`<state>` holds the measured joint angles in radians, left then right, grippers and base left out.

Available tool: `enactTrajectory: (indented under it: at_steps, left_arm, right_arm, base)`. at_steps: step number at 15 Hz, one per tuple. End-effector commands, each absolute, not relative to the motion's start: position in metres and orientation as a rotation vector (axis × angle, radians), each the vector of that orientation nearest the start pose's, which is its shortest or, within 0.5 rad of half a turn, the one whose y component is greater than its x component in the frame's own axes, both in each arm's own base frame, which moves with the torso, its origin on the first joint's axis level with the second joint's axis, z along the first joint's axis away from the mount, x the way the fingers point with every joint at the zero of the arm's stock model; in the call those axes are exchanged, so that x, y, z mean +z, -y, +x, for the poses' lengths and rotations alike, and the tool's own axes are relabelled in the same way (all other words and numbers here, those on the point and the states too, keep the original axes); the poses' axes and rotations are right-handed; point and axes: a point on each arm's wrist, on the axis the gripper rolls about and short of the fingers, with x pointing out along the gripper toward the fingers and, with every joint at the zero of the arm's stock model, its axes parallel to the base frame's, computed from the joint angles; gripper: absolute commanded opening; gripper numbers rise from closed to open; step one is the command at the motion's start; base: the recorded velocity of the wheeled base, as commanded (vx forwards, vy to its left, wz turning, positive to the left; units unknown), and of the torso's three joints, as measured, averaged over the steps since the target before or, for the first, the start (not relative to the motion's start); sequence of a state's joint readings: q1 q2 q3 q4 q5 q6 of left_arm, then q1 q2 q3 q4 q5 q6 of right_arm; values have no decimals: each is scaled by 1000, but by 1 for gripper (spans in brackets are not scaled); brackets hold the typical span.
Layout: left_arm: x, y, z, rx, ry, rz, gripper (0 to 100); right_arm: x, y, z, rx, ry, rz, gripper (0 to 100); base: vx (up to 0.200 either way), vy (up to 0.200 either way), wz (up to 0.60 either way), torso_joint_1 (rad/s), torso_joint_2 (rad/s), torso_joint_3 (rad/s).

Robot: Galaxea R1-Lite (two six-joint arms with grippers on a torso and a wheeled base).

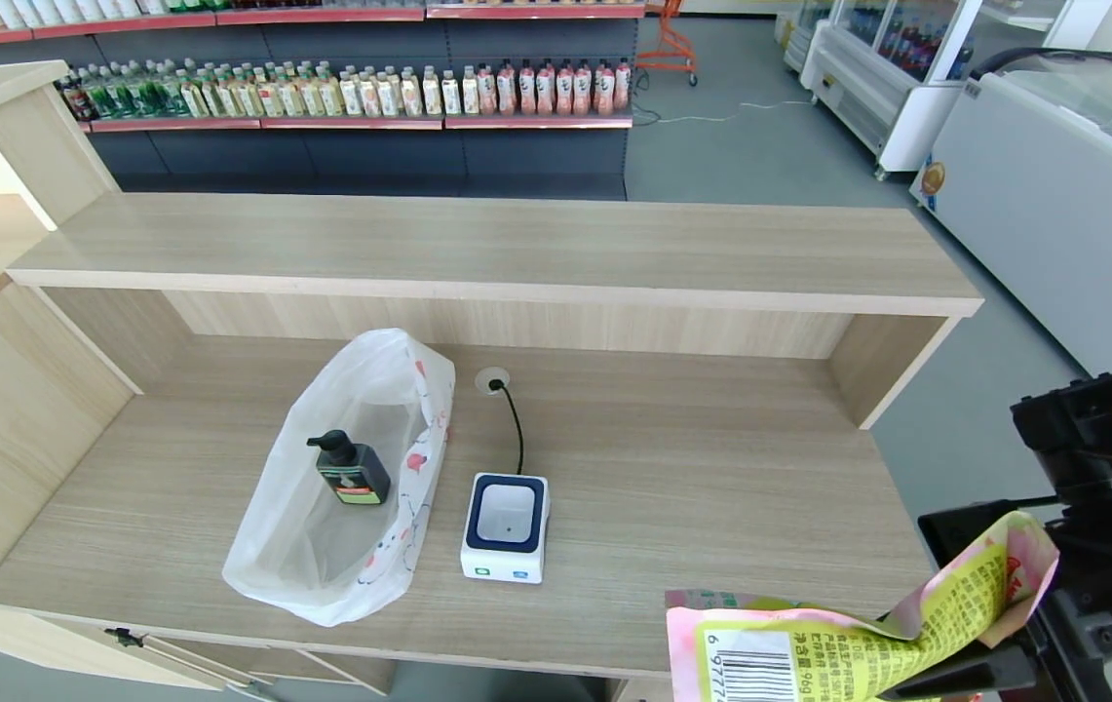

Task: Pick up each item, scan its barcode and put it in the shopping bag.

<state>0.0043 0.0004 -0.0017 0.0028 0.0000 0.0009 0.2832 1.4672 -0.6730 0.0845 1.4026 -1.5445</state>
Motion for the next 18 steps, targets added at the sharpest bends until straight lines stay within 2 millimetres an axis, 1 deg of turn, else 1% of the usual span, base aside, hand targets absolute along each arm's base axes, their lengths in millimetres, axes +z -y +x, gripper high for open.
enactTrajectory:
  at_steps: [1,3,5,14,18]
  left_arm:
    - [76,0,-23,5,-2,2,100]
    - [76,0,-23,5,-2,2,100]
    - [76,0,-23,5,-2,2,100]
    - [76,0,-23,5,-2,0,100]
    - [76,0,-23,5,-2,0,100]
  right_arm:
    - [161,-78,187,1715,492,-599,0]
    - [164,-77,189,1705,500,-607,0]
    - [165,-68,194,1660,477,-609,0]
    - [164,-68,194,1659,475,-610,0]
    - [167,-67,193,1653,484,-615,0]
  base:
    - [0,0,0,0,0,0]
    - [0,0,0,0,0,0]
    - [0,0,0,0,0,0]
    - [0,0,0,0,0,0]
    - [0,0,0,0,0,0]
